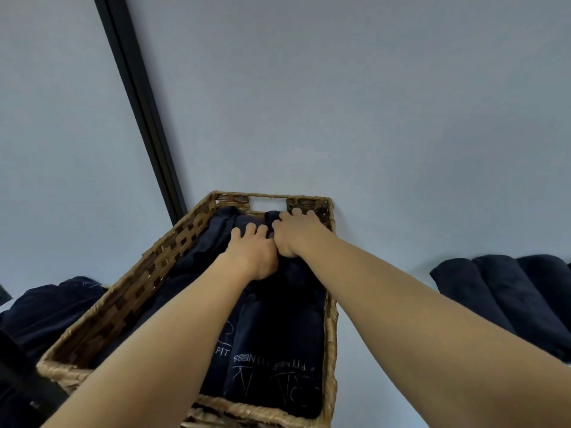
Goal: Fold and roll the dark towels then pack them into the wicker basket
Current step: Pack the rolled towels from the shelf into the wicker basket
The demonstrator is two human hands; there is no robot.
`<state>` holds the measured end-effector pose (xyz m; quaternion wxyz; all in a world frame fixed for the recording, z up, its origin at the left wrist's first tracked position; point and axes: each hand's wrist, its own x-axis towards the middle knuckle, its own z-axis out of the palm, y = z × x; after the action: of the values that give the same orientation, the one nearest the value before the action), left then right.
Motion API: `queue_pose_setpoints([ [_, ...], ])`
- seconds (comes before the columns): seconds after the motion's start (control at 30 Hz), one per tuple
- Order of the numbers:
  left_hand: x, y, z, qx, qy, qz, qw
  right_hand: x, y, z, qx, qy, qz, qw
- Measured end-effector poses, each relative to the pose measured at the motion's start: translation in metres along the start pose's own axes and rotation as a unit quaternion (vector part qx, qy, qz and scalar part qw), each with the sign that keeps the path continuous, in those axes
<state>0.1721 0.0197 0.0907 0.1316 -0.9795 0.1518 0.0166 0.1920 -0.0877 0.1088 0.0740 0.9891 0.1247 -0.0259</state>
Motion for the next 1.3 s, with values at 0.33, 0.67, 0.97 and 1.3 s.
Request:
queue_pose_setpoints([
  [0.33,-0.003,0.004,0.008,0.051,-0.044,0.01,0.998,0.009,0.006,-0.004,0.018,-0.068,0.007,0.998],
  [0.67,0.004,0.093,-0.092,-0.371,0.189,0.008,0.909,-0.111,0.103,0.005,0.297,0.31,0.163,0.889],
  [0.97,0.014,0.282,-0.042,-0.537,-0.23,0.007,0.812,-0.182,0.188,0.123,0.189,0.036,0.404,0.894],
  [1.3,0.017,0.289,-0.031,-0.643,-0.178,-0.095,0.738,-0.17,0.185,0.123,0.258,0.032,0.421,0.869],
])
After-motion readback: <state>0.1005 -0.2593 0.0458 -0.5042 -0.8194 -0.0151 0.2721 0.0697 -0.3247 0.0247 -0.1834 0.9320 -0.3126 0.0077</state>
